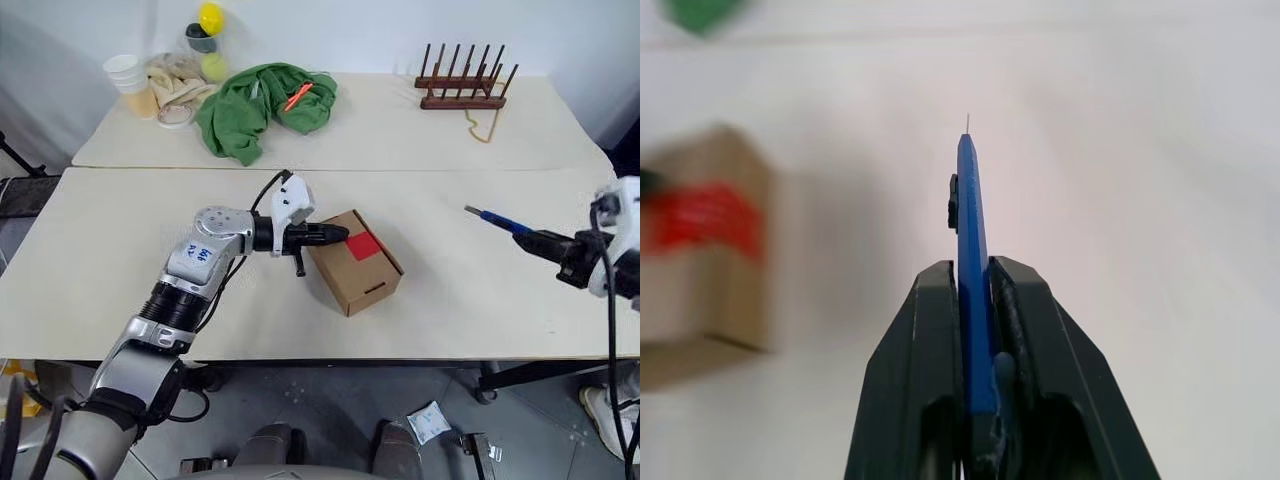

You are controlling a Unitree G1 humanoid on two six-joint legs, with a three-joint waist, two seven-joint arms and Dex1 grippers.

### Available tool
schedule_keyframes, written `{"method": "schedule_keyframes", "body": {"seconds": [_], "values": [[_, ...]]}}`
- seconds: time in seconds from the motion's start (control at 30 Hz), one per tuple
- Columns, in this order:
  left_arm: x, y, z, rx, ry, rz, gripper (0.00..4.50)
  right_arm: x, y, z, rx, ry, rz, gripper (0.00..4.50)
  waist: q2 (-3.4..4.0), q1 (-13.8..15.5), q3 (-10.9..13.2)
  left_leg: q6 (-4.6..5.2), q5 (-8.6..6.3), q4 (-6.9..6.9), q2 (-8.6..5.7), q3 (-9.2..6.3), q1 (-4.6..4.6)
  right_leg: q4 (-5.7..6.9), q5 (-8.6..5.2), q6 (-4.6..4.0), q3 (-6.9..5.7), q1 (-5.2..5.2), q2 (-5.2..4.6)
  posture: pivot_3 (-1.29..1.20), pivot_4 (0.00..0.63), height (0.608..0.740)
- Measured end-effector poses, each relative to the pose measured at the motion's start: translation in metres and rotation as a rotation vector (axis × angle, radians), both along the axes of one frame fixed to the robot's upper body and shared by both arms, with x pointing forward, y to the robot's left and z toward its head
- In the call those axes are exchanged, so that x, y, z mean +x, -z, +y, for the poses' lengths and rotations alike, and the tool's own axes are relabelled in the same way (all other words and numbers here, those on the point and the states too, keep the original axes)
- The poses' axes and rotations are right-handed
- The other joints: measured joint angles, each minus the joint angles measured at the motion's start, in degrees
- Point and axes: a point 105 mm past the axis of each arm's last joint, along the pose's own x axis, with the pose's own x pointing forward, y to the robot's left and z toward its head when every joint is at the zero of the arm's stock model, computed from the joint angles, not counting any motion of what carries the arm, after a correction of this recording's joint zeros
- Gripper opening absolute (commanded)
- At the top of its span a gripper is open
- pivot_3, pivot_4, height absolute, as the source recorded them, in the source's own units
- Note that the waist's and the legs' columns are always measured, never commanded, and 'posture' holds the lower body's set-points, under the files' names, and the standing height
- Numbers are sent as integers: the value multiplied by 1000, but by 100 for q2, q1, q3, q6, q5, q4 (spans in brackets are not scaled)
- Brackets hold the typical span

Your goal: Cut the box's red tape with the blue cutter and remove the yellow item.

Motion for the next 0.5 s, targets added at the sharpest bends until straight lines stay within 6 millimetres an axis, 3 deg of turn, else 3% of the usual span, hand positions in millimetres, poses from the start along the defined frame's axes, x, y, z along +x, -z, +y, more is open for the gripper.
{"method": "schedule_keyframes", "body": {"seconds": [0.13,0.23,0.33,0.5], "values": [[-1,-20,6,-74,34,-30,0,27,34,-34,-199,117,-85,162,-4,-37,2,0,0,2,1,2,4,-1,0,0,1,4,0,0,150,740],[1,-31,23,-103,14,-42,0,44,65,-42,-210,150,-136,162,3,-118,0,0,0,-4,1,2,9,0,0,0,0,3,0,0,150,740],[-1,-27,38,-72,8,-41,0,50,75,-45,-229,139,-133,1081,6,-195,-1,0,0,-6,1,6,11,-1,0,0,-1,5,0,0,150,740],[-7,-7,85,6,-81,1,0,43,79,-40,-226,21,-115,2770,9,-227,0,-1,0,-14,5,2,16,4,0,0,-4,4,0,0,150,740]]}}
